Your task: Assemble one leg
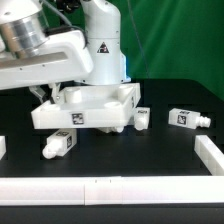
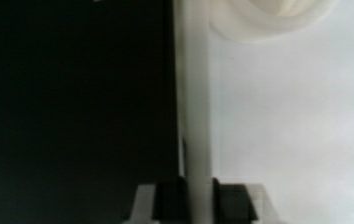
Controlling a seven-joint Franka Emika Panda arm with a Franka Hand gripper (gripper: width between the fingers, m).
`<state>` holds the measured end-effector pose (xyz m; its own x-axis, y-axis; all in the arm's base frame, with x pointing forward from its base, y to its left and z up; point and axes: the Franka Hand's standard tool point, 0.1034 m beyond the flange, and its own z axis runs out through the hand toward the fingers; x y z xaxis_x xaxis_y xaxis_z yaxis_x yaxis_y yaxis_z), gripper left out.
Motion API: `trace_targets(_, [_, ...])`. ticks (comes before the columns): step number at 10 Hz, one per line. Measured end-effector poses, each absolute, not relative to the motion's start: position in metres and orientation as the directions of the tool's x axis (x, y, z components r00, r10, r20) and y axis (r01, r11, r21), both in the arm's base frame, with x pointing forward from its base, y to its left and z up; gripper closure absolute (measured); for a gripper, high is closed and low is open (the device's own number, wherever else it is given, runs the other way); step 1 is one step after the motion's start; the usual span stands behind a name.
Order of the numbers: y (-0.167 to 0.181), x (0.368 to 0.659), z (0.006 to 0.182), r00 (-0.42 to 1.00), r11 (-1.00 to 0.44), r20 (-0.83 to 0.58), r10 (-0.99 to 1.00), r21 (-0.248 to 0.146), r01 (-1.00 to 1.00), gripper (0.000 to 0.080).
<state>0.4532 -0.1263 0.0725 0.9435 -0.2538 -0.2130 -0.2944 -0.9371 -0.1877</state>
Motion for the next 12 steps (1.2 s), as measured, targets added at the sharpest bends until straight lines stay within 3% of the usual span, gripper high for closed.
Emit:
trace_targets(2, [-0.096, 0.489, 0.082, 0.973, -0.97, -0.182, -0.145, -0.167, -0.176, 0.0747])
trace_targets(4, [-0.06, 0.519, 0.073, 0.982, -0.981, -0.178, -0.06, -0.169, -0.091, 0.0747])
trace_targets(10, [-0.063, 0.517, 0.068, 0.981, -0.982, -0.185, -0.058, -0.168, -0.09, 0.0747])
trace_targets(12, [-0.052, 0.541, 0.062, 0.982, -0.986, -0.176, -0.061, -0.14, -0.087, 0.0747])
